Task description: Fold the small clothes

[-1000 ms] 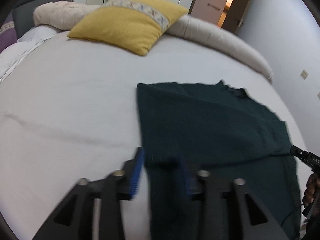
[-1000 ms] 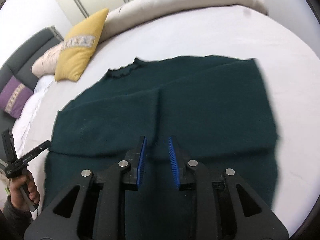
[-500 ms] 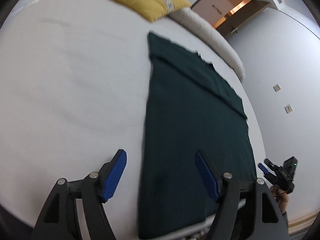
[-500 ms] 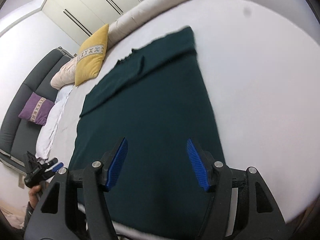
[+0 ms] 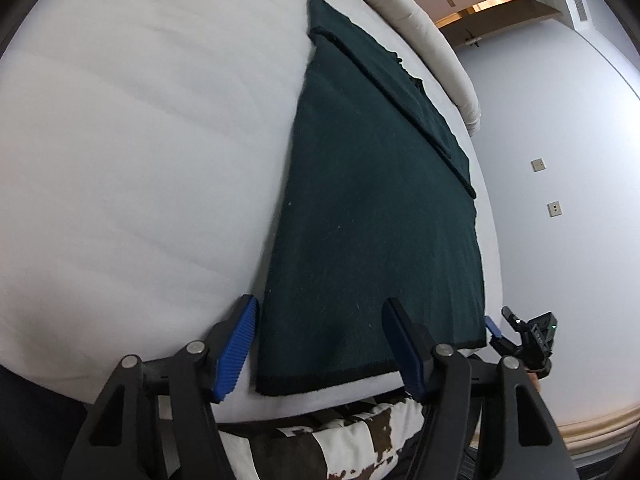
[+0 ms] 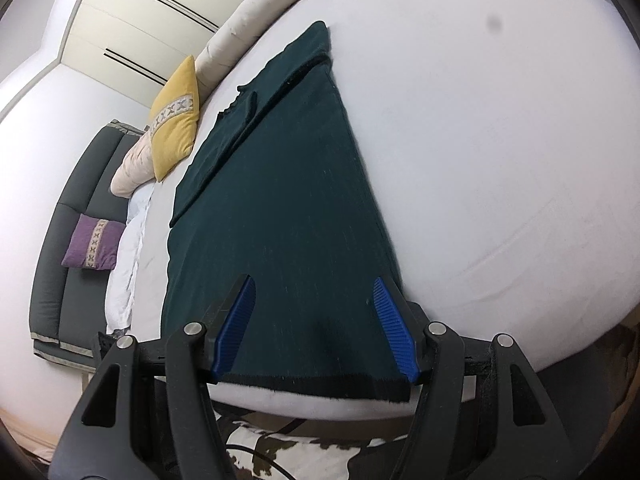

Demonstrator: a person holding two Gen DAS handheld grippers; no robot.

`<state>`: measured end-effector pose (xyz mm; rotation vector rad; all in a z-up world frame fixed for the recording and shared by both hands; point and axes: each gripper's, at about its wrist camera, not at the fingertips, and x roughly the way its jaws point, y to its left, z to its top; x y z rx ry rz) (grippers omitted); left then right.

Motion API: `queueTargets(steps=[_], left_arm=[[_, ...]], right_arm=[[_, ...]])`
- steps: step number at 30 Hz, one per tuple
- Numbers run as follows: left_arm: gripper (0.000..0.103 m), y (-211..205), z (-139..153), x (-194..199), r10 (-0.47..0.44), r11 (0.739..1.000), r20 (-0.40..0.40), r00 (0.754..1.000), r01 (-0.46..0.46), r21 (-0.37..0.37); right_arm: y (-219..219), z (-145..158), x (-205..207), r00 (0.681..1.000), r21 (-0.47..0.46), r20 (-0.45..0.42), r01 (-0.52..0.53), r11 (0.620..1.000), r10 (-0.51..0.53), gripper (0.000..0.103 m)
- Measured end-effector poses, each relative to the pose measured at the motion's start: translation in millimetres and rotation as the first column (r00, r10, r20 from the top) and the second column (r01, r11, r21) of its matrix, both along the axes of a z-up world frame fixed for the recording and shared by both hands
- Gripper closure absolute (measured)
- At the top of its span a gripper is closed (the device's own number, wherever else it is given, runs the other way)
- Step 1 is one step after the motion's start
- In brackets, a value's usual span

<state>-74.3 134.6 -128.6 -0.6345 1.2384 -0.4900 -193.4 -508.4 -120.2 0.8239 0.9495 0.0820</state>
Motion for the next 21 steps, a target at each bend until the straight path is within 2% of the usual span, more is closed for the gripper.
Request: queueTargets(steps=[2, 4, 6, 13, 14, 21], left_arm=[[0.042, 1, -1, 0, 0.0, 1.0, -0.009, 1.0, 0.0, -0.01], [0.05, 3, -3, 0, 0.007, 1.0, -0.021, 1.0, -0.007, -0.019], [0.067, 9, -6, 0, 0.023, 0.999, -0.036, 0.999, -0.024, -0.025], [0.093, 12, -10, 1, 0.025, 0.999, -0.051, 0.998, -0.026, -0.027], [0.096, 11, -11, 0, 0.019, 0.999, -0.052, 0.998, -0.021, -0.026], [0.095, 5, -12, 0, -0.012, 1.0, -0.056, 0.998, 0.011, -0.027]], right_arm=[[-3, -2, -3, 1.0, 0.018, -0.008, -0.001, 1.0, 0.001, 0.042], [-5, -4, -6, 1.0, 0.026, -0.018, -0.003, 1.0, 0.004, 0.045], [-7, -2, -6, 1.0, 0.027, -0.022, -0.007, 1.0, 0.007, 0.045], [-32, 4, -21, 0.997, 0.016, -0.05, 0.055, 0.998, -0.054, 0.045], [-35, 2, -23, 0.996, 0.017, -0.064, 0.061, 0.998, -0.06, 0.045], [-36, -8, -26, 0.994, 0.044, -0.104, 0.038, 0.998, -0.033, 0.047]])
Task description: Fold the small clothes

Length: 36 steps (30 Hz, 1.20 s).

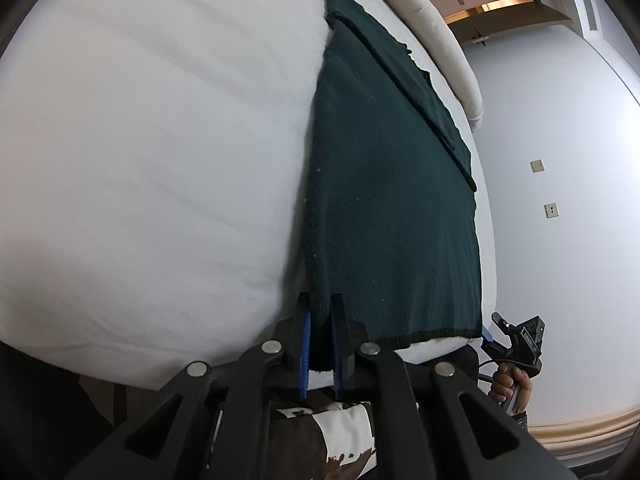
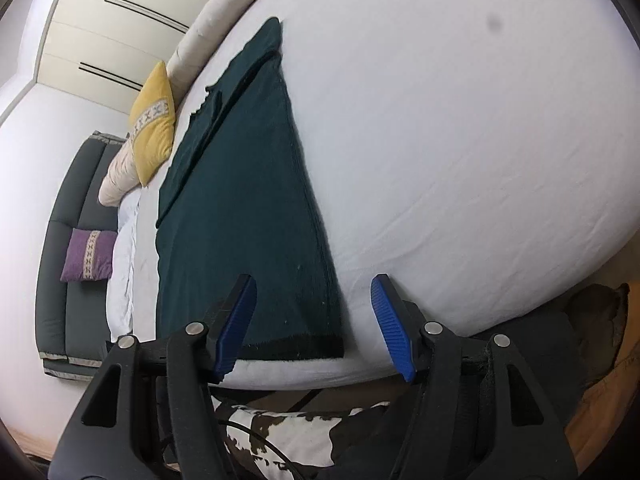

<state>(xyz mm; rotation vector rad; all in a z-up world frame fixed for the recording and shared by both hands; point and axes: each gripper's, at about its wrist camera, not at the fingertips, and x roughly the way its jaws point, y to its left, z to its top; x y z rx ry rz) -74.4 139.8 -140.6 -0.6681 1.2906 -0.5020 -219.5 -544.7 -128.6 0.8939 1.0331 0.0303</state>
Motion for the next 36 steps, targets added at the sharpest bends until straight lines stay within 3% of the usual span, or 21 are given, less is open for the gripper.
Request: queueTargets(steps=[4, 14, 17, 18, 19, 22, 27, 32, 36], left_arm=[[0.095, 1, 1, -1, -0.004, 1.0, 0.006, 1.0, 0.004, 0.003], [0.097, 1, 6, -5, -0.007, 1.0, 0.029, 1.0, 0.007, 0.009], [0.097, 2, 8, -6, -0.007, 1.0, 0.033, 0.999, 0.007, 0.003], [0.097, 3, 10, -7, -0.004, 1.0, 0.037, 0.999, 0.004, -0.004], [0.097, 3, 12, -7, -0.003, 1.0, 0.04, 0.999, 0.004, -0.011], [0.098, 7, 24, -6, 0.012, 0.999, 0.066, 0.998, -0.009, -0.047], [0.098, 18, 56, 8, 0.071, 0.984, 0.121, 0.99, -0.049, -0.174], [0.098, 21, 87, 36, 0.135, 0.946, 0.154, 0.979, -0.081, -0.313], [0.098, 20, 99, 62, 0.193, 0.918, 0.154, 0.969, -0.123, -0.378]], right_arm=[[6, -7, 5, 0.999, 0.015, -0.041, -0.032, 0.999, 0.033, 0.057], [18, -17, 9, 0.994, 0.059, -0.086, -0.061, 0.996, 0.066, 0.063], [23, -20, 9, 0.993, 0.055, -0.092, -0.07, 0.996, 0.075, 0.082], [22, -19, 8, 0.993, 0.05, -0.09, -0.072, 0.996, 0.076, 0.093], [24, -18, 9, 0.993, 0.039, -0.085, -0.074, 0.996, 0.077, 0.096], [23, -10, 9, 0.996, 0.029, -0.053, -0.07, 0.997, 0.072, 0.096], [13, 15, 16, 0.998, 0.091, 0.053, -0.044, 0.995, 0.039, 0.097], [7, 51, 51, 0.985, 0.16, 0.174, -0.018, 0.987, -0.01, 0.097], [3, 74, 85, 0.969, 0.186, 0.241, 0.004, 0.983, -0.05, 0.097]])
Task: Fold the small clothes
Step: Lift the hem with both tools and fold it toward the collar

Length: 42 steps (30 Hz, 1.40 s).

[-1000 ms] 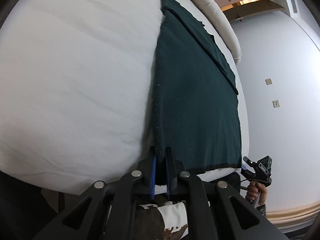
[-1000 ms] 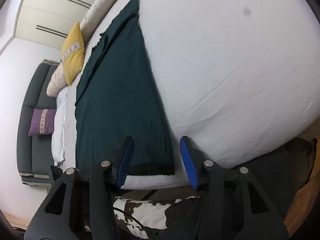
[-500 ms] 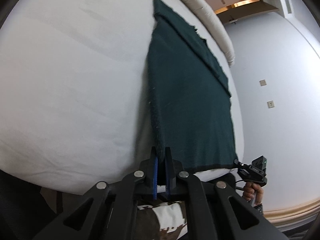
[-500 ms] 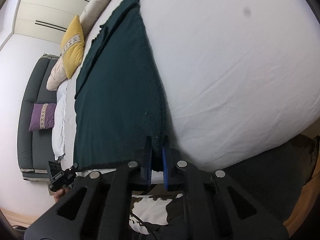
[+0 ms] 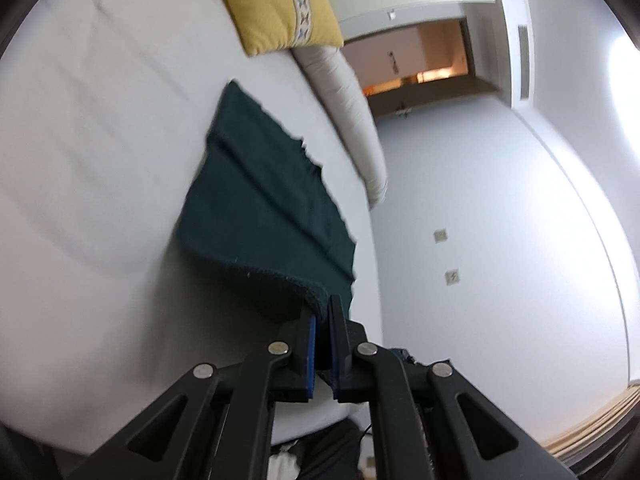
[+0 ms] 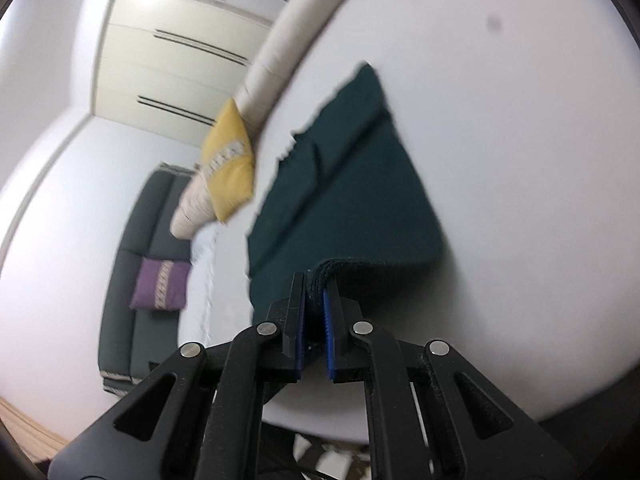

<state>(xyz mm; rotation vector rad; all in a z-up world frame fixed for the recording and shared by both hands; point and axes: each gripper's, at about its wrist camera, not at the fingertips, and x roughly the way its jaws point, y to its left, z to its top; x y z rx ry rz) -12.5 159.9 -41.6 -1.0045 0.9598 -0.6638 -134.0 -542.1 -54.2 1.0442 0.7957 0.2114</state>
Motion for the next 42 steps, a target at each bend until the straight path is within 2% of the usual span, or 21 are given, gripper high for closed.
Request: queueTargets(steps=[7, 15, 22, 33, 35, 37, 38, 41, 42], left_arm=[[0.098, -5, 9, 62, 0.061, 0.998, 0.019, 0.998, -0.061, -0.02], [0.098, -14, -1, 146, 0.106, 0.994, -0.001, 0.994, -0.106, -0.034], [0.098, -24, -25, 216, 0.144, 0.989, -0.037, 0.989, -0.145, -0.035], [0.097, -48, -66, 303, 0.157, 0.985, -0.061, 0.986, -0.152, 0.083], [0.096, -52, -77, 317, 0.165, 0.981, -0.079, 0.983, -0.155, 0.115], [0.079, -54, -87, 326, 0.174, 0.975, -0.106, 0.979, -0.156, 0.16], [0.063, -53, -93, 329, 0.181, 0.973, -0.126, 0.975, -0.159, 0.168], [0.052, -51, -91, 325, 0.187, 0.972, -0.111, 0.976, -0.168, 0.163], [0.047, -51, -87, 322, 0.185, 0.971, -0.1, 0.978, -0.167, 0.171]], right_arm=[[-3, 38, 85, 0.998, -0.05, 0.064, 0.025, 0.998, -0.022, 0.097], [-26, 43, 186, 0.993, -0.086, 0.059, 0.112, 0.99, -0.107, 0.097], [-41, 18, 265, 0.99, -0.119, 0.017, 0.144, 0.982, -0.143, 0.097], [-57, -40, 366, 0.981, -0.143, -0.079, 0.167, 0.976, -0.179, 0.096], [-57, -52, 385, 0.978, -0.159, -0.101, 0.163, 0.974, -0.18, 0.094], [-61, -64, 400, 0.97, -0.182, -0.125, 0.183, 0.966, -0.207, 0.091], [-62, -69, 404, 0.964, -0.204, -0.136, 0.2, 0.958, -0.23, 0.089], [-67, -77, 406, 0.952, -0.224, -0.146, 0.232, 0.947, -0.268, 0.069], [-67, -79, 405, 0.953, -0.228, -0.145, 0.23, 0.946, -0.266, 0.066]])
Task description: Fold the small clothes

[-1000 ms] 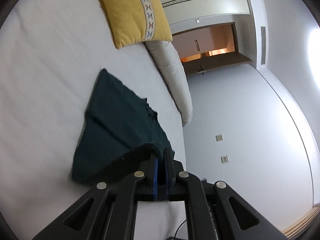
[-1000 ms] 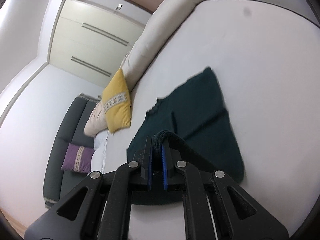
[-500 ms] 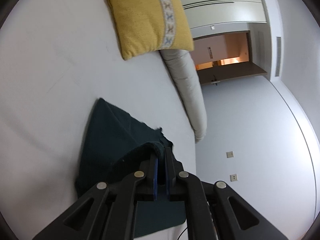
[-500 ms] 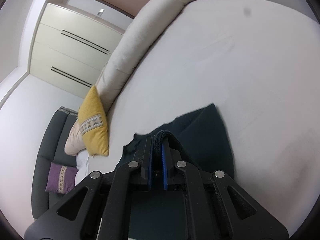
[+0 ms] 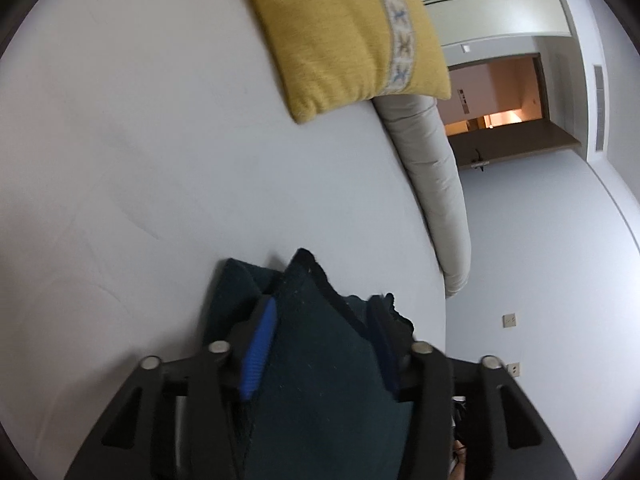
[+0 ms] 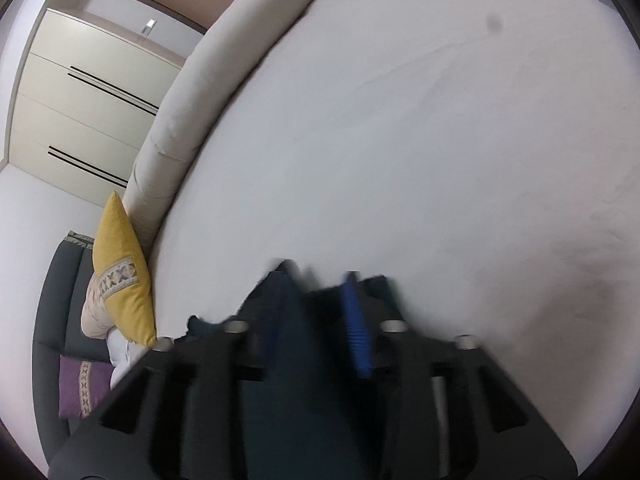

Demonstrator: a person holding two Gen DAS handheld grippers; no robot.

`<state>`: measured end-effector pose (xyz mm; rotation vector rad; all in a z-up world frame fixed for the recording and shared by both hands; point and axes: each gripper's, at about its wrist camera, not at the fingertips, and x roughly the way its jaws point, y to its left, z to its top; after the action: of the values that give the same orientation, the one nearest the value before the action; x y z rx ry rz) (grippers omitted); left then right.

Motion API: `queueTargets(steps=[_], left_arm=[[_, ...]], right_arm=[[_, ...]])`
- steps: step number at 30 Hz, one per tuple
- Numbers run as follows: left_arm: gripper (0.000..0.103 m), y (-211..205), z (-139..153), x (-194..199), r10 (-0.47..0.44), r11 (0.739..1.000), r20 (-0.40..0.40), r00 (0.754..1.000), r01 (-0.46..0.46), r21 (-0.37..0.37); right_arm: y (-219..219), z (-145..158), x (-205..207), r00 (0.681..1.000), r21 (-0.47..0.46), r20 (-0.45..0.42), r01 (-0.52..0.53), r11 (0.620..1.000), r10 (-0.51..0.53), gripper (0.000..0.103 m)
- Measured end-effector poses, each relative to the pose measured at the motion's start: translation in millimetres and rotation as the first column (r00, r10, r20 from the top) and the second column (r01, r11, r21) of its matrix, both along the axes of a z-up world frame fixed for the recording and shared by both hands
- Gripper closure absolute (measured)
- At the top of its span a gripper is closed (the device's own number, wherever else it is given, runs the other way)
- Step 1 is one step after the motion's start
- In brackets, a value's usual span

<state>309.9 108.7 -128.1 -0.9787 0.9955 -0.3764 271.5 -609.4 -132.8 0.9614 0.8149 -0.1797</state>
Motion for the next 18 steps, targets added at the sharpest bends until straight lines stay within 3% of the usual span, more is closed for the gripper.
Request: queueTargets(steps=[7, 13, 14, 16, 18], left_arm=[[0.044, -12, 39, -36, -0.045, 0.994, 0.127, 0.991, 0.032, 0.101], [0.044, -33, 46, -67, -0.098, 0.966, 0.187, 0.977, 0.048, 0.255], [0.044, -45, 46, -71, -0.126, 0.945, 0.2, 0.972, 0.056, 0.322], [0.044, -61, 42, -75, -0.163, 0.92, 0.2, 0.966, 0.076, 0.383], [0.044, -80, 38, -78, -0.212, 0.887, 0.211, 0.954, 0.097, 0.452]], right_arm=[[29, 20, -15, 0.994, -0.172, -0.013, -0.107, 0.979, 0.106, 0.064], [72, 43, -42, 0.967, -0.343, -0.052, -0.252, 0.905, 0.249, 0.064], [87, 47, -43, 0.955, -0.356, -0.04, -0.29, 0.888, 0.295, 0.064], [116, 50, -44, 0.921, -0.357, -0.008, -0.366, 0.86, 0.389, 0.064], [153, 43, -40, 0.863, -0.32, 0.004, -0.477, 0.819, 0.504, 0.064]])
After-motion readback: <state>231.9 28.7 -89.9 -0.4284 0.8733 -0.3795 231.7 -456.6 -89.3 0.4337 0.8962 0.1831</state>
